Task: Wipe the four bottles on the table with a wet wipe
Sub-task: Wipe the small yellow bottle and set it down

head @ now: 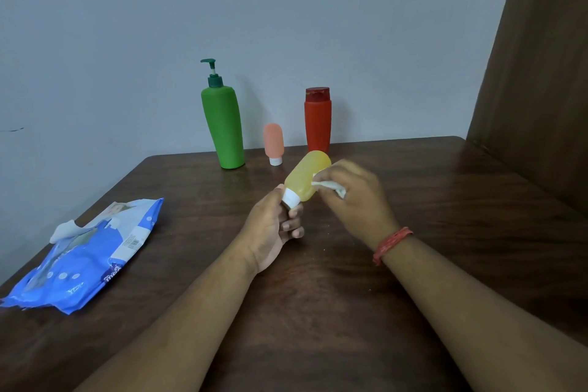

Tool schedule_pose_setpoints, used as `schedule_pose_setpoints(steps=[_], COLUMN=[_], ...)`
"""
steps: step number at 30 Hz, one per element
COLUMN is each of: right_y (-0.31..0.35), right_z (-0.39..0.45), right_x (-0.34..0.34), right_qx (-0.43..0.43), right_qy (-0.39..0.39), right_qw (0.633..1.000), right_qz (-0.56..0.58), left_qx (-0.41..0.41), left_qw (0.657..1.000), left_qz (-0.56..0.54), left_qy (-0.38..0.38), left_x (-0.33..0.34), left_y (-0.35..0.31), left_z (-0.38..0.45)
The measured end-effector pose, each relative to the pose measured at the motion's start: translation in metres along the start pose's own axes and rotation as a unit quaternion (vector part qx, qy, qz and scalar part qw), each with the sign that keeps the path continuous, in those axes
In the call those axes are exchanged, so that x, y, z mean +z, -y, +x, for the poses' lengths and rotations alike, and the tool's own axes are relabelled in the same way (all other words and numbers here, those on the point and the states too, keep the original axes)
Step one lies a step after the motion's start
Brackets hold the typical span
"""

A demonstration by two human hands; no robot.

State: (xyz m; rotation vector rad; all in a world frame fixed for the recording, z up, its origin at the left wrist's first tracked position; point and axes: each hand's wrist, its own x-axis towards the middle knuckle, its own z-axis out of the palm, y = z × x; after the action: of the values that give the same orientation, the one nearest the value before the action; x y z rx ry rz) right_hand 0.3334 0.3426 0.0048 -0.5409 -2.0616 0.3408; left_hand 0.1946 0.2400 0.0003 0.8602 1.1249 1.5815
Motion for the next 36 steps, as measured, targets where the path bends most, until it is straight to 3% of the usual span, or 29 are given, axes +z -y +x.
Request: schedule_pose_setpoints(steps=[5, 11, 13, 16, 22, 26, 31, 36], right_y=[-0.006, 0.009, 0.007, 0.0, 0.008, 0.004, 0.015, 0.023], right_z=[0.006, -0.006, 0.0, 0.003, -0.005, 0.002, -0.007, -0.003], right_x=[-0.011, 0.01, 0.01, -0.002, 0.011, 0.005, 0.01, 0.009], right_qx=[0.096, -0.046, -0.043, 0.033, -0.09, -0.031, -0.129, -0.139], right_qy=[-0.116, 0.029, -0.026, -0.122, -0.002, -0.079, 0.045, -0.004], right_qw=[0.989, 0.998, 0.998, 0.992, 0.996, 0.996, 0.99, 0.988], right_qz=[-0.004, 0.038, 0.032, 0.011, 0.006, -0.008, -0.019, -0.072], left_qx=[-0.01, 0.0, 0.002, 0.0, 0.006, -0.003, 0.012, 0.035], left_qw=[0.999, 0.998, 0.998, 0.999, 1.0, 1.0, 1.0, 0.996], left_qz=[-0.006, -0.06, -0.062, -0.039, -0.019, -0.01, -0.007, 0.085], left_qy=[0.039, -0.001, 0.003, 0.021, -0.002, 0.003, -0.019, -0.007], left_x=[0.003, -0.006, -0.006, 0.002, -0.002, 0.002, 0.001, 0.003], left_y=[0.0, -0.002, -0.003, -0.002, -0.001, 0.0, -0.002, 0.001], left_z=[-0.003, 0.001, 0.0, -0.004, 0.001, -0.002, -0.001, -0.001])
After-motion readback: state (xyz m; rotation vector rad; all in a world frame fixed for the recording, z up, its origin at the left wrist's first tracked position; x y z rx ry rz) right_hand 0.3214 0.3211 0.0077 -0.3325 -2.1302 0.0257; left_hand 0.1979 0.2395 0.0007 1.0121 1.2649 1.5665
